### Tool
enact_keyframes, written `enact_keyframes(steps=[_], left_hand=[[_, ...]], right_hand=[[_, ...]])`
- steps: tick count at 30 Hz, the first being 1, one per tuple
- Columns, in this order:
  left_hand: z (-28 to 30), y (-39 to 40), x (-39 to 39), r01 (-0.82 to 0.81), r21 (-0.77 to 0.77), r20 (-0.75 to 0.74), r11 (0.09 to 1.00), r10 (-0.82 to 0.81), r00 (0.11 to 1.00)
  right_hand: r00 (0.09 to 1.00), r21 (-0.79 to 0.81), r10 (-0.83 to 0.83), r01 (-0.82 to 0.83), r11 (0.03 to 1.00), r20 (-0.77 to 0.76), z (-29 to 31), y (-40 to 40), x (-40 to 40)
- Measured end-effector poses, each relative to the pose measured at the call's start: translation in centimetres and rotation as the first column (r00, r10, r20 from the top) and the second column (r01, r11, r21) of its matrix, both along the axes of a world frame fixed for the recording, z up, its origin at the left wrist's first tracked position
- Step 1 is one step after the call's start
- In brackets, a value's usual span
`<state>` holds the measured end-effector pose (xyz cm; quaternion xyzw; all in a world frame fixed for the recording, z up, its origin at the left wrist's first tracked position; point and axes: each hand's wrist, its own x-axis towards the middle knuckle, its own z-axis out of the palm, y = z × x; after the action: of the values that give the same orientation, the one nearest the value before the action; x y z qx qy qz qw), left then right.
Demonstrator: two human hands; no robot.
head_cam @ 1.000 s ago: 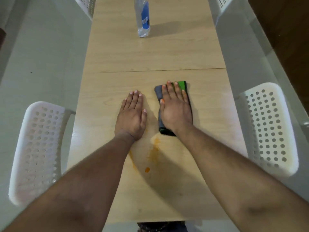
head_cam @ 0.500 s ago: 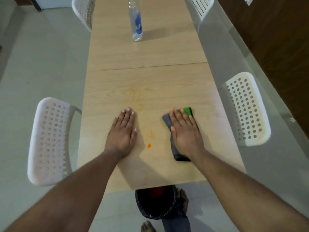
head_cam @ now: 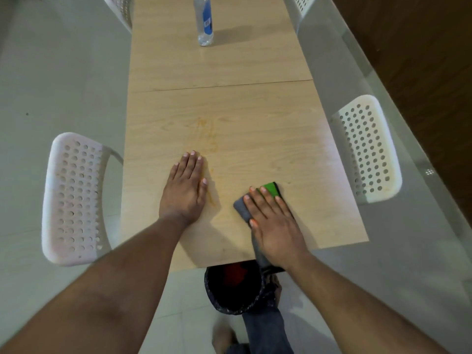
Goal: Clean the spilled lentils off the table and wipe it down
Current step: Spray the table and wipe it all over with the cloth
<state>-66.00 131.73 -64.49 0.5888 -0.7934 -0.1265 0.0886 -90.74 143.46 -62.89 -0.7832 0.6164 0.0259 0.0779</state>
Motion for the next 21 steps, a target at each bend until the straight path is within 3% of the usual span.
enact_keyframes(steps=[7, 13, 17, 21], left_hand=[[-1.2, -0.1, 0.6, -0.015, -0.022, -0.012, 1.0, 0.015, 1.0], [-1.1, 0.2, 0.8, -0.046, -0.031, -0.048, 0.998, 0.044, 0.998], [-0.7, 0.3, 0.5, -0.061, -0.014, -0.048, 0.998, 0.061, 0.997], [-0.5, 0.1, 0.3, -0.072, -0.002, -0.038, 0.997, 0.072, 0.997]], right_hand=[[0.967, -0.076, -0.252, 0.254, 0.964, 0.039, -0.6, -8.8, 4.3], [0.994, -0.038, -0.083, 0.086, 0.996, 0.072, -1.0, -4.7, 8.9], [0.998, 0.005, 0.005, -0.005, 1.0, 0.069, -0.7, 0.4, 5.9], [0.999, 0.0, -0.01, 0.01, 1.0, 0.04, -0.1, -1.6, 2.7]])
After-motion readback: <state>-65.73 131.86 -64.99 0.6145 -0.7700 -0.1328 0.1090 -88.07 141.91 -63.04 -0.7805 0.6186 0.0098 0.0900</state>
